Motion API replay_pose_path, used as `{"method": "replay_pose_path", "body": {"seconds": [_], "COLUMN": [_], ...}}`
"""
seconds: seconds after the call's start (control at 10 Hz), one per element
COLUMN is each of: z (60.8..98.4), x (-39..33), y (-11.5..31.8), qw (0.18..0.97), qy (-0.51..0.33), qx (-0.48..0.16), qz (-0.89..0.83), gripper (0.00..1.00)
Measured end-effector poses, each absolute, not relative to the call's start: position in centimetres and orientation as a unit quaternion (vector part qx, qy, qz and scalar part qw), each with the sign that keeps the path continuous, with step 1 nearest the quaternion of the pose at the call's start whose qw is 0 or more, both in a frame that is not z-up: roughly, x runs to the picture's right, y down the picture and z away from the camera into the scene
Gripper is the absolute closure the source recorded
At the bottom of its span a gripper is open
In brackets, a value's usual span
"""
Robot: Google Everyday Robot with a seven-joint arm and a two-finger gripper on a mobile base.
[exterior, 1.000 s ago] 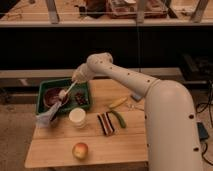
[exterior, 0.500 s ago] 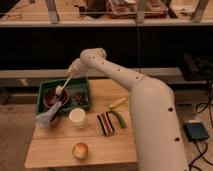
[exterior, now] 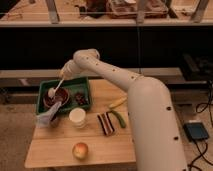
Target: Wipe purple bowl with brush
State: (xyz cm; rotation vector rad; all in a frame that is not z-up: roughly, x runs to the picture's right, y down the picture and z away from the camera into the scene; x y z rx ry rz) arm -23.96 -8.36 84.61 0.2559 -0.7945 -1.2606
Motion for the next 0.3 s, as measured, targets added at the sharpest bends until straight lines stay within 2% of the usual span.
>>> {"method": "replay_pose_path", "body": {"seconds": [0.3], "z": [83.2], "x": [-22.5], "y": [-6.6], "qw": [0.722], "qy": [-0.373], "qx": [0.111], "qz": [-0.572], "gripper": [0.86]}}
